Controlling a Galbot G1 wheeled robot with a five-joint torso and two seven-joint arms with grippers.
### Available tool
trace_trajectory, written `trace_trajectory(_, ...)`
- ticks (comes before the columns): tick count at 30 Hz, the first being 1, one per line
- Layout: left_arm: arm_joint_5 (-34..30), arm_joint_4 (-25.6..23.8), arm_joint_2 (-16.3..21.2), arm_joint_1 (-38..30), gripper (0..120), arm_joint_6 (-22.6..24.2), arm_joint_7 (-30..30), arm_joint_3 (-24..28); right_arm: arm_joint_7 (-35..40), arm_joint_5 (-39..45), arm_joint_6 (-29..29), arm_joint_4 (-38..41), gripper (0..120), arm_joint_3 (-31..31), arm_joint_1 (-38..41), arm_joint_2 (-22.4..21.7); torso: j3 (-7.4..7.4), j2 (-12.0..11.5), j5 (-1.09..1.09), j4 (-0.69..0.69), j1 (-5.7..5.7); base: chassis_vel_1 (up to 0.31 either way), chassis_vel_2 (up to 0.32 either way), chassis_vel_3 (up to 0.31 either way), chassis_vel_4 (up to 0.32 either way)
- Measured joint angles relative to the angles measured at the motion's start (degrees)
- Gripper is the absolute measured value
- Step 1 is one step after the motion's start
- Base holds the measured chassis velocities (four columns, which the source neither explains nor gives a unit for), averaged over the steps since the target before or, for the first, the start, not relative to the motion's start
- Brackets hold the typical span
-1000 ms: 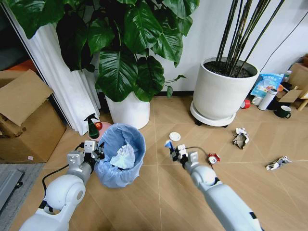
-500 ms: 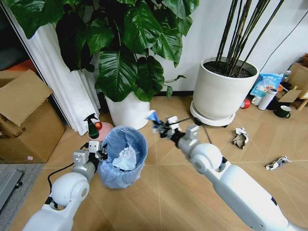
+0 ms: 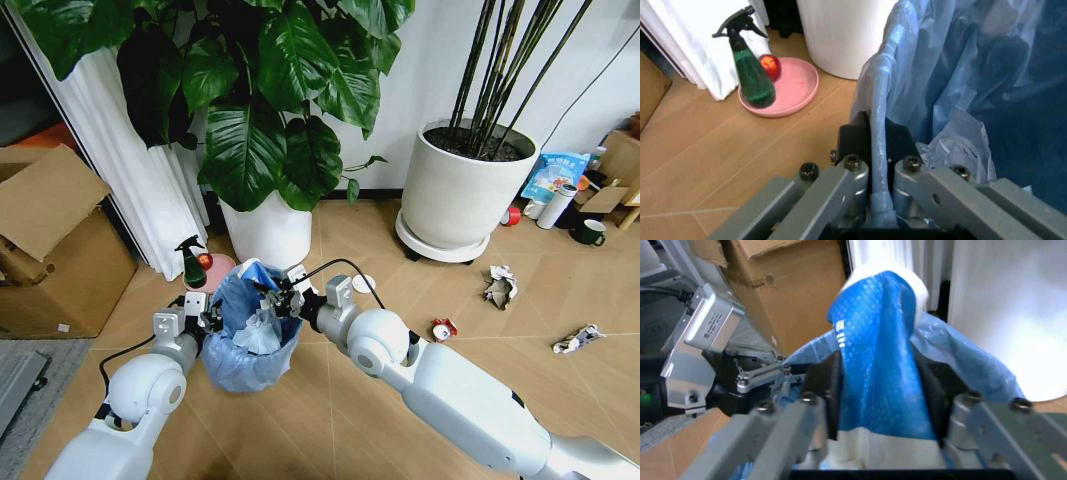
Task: Pick up the trash bin and place the garbage on the floor into it.
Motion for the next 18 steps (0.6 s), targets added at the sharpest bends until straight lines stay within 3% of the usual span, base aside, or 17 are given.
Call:
trace_trajectory(2,0.00,0.02,-0.16,-0.06,0,0.03,-0.01,0.02,0.05,0.03,-0.01,0.11,49,-0.01,0.01,-0.05,0.00,0.00,0.00,0.00,0.00,0.000,0.000,0.000,0.000)
trace_trajectory(5,0.00,0.04,-0.26,-0.10,0,0.03,-0.01,0.10,0.06,0.05,-0.01,0.27,56,0.04,-0.07,-0.16,0.00,0.00,0.00,0.00,0.00,0.000,0.000,0.000,0.000)
trace_trajectory(7,0.03,0.06,-0.31,-0.18,0,0.04,-0.02,0.18,0.08,0.04,-0.01,0.49,67,0.21,-0.31,-0.39,0.00,0.00,0.00,0.00,0.00,0.000,0.000,0.000,0.000)
trace_trajectory(10,0.03,0.05,-0.29,-0.19,0,0.04,-0.02,0.18,0.58,0.07,0.05,0.73,76,1.00,-0.61,-0.27,0.00,0.00,0.00,0.00,0.00,0.000,0.000,0.000,0.000)
trace_trajectory(12,0.03,-0.12,-0.18,0.03,0,0.04,-0.01,-0.08,1.78,0.31,0.09,1.00,88,3.61,-1.47,-0.10,0.00,0.00,0.01,0.01,0.00,0.000,0.000,0.000,0.000)
trace_trajectory(18,0.32,-0.63,-0.16,0.98,0,-0.19,0.07,-0.74,3.19,-4.60,-1.84,0.91,99,11.18,-5.69,-1.63,0.00,0.00,0.01,0.02,0.00,0.000,0.000,0.000,0.000)
